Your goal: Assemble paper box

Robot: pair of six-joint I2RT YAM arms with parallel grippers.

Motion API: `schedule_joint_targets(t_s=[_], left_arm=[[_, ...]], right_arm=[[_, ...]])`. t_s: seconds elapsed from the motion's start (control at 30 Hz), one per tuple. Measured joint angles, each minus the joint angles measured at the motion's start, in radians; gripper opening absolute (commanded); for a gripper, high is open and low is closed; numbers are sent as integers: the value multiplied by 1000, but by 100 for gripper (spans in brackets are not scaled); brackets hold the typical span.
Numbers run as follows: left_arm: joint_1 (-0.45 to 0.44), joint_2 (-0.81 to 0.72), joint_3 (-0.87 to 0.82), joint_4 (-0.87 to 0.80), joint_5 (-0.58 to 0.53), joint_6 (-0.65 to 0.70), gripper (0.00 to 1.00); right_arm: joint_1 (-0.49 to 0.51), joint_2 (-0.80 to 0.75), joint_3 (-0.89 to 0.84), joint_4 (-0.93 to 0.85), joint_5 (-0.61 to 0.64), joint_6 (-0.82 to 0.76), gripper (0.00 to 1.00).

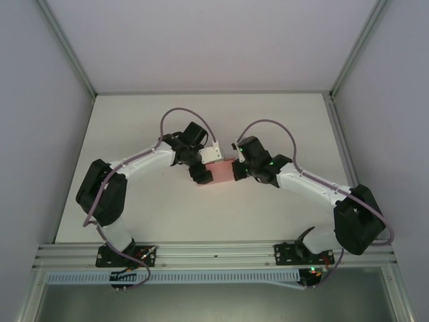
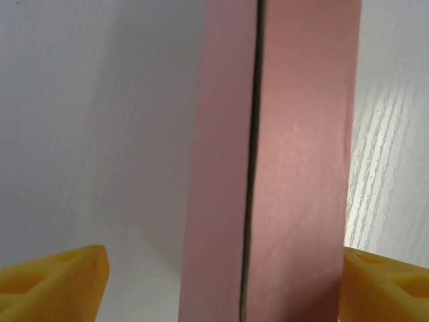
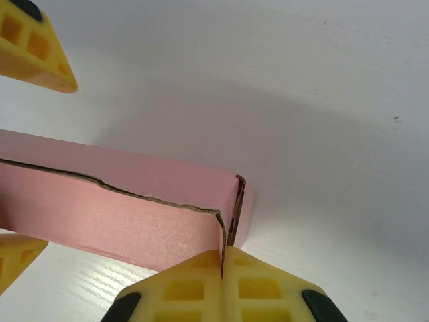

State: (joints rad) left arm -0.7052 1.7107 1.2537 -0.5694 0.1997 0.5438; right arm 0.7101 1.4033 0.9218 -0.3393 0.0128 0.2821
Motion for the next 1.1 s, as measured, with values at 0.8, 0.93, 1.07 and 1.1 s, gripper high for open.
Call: schedule_joint_targets(t_s=[0.8,0.93,1.07,1.1], left_arm=[[-18,-296,-204,7,-279,-564,19],[-19,-293,-204,8,-278,-575,6],[-21,-292,-203,11,-278,-598,0],[-21,-290,-201,11,-278,-608,0]], right_arm=[[17,56,82,-89,20,86,0],[17,56,82,-89,17,86,0],[23,58,83,-89,16,86,0],[24,58,83,-89,17,86,0]])
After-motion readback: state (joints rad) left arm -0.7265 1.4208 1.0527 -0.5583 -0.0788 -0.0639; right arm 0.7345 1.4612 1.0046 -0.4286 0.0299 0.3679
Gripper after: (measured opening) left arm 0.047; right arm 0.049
